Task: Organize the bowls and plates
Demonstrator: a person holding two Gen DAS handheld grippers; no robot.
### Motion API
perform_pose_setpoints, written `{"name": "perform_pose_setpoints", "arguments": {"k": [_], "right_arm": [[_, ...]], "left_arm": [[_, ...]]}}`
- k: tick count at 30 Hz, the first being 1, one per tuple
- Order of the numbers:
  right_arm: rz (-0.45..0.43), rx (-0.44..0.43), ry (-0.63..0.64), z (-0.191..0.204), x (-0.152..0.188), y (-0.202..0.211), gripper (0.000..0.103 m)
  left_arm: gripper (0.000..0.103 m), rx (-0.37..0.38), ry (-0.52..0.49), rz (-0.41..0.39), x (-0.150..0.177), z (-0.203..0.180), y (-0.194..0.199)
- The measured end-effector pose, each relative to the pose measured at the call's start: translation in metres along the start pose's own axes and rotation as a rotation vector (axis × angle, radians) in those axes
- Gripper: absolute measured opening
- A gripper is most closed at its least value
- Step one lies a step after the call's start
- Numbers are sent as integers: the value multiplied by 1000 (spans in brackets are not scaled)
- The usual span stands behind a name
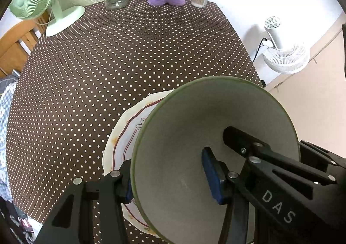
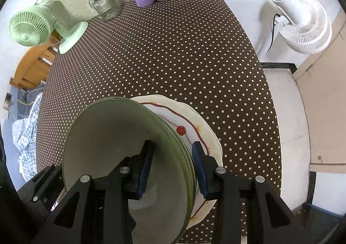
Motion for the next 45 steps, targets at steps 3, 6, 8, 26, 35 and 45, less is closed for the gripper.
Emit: {"name": "perform_pose_setpoints", "arguments": {"k": [3, 6, 8, 26, 35, 45], "right_arm": [[-4, -8, 14, 1, -1, -1, 41], [-7, -22, 19, 1, -2, -2, 42], [-3, -43, 14, -1, -2, -4, 43], [-163, 12, 88, 11, -3, 38, 78], [-295, 90, 51, 37, 10, 82, 78], [-415, 91, 26, 97, 32, 118, 78]], "left_arm": [[57, -15, -3, -6, 1, 0, -2], [58, -28, -1, -7, 0, -2, -4], [61, -32, 5, -4, 0, -2, -4], [89, -38, -34, -150, -1, 12, 39], [89, -27, -65, -257, -1, 41, 84], [89, -23, -79, -387, 7, 98, 132]]}}
Point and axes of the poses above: each gripper's, at about its wrist camera, not at the fingertips, and y roughly against the way its jaws point, z to its left, x to its underside, the point moved 2 cm from there along -y, roughly the way its jaws point, and after that the axes turned 11 degrees about -z, right-handed, at the moved point
